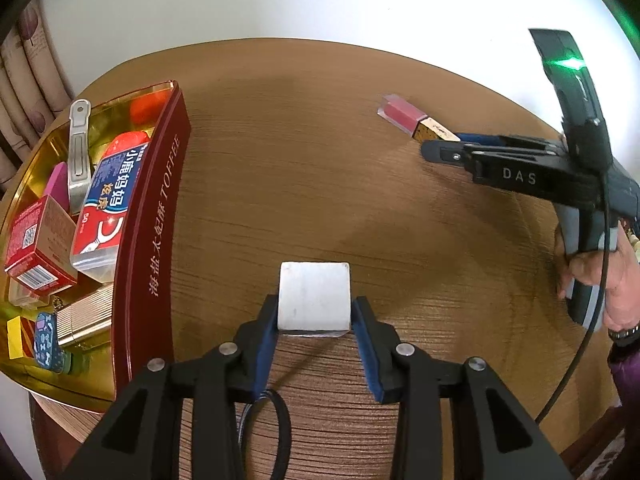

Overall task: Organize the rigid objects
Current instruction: 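Grasp the gold lipstick with the right tool while the left tool holds the white cube, then carry the white cube over the tin, lower it in and open the left tool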

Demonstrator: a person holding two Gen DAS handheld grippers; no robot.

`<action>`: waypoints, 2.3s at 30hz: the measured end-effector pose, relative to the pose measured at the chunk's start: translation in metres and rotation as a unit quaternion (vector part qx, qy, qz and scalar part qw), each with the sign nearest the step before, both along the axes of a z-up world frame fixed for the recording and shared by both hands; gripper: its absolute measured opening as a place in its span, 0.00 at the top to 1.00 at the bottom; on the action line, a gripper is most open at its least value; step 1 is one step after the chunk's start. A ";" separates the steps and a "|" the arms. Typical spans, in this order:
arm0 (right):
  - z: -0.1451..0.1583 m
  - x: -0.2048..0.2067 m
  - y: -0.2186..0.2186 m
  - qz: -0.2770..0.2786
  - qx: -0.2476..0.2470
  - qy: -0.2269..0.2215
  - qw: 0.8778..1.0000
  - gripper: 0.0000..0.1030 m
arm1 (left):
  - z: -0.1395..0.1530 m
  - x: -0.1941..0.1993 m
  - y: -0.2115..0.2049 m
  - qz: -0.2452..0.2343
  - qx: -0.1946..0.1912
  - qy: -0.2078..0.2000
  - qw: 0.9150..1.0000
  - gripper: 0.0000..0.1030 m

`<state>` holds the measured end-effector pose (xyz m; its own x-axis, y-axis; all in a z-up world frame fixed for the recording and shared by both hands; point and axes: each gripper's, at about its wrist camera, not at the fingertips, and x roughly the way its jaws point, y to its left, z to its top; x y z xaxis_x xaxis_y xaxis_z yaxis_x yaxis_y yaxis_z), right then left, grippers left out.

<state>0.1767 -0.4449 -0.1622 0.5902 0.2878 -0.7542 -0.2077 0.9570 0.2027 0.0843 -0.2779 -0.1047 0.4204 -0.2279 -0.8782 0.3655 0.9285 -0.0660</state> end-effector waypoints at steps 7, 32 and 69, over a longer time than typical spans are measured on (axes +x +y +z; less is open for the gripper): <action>0.003 0.012 0.012 -0.005 -0.035 0.011 0.999 0.82 | -0.001 0.007 0.010 0.007 -0.010 0.014 1.000 0.64; -0.004 -0.136 0.008 -0.097 0.034 -0.001 0.995 0.82 | 0.014 -0.012 0.033 -0.024 -0.039 -0.002 0.999 0.71; -0.005 -0.133 0.015 -0.106 0.026 -0.002 0.994 0.81 | 0.037 0.173 0.224 0.127 0.076 -0.013 0.989 0.68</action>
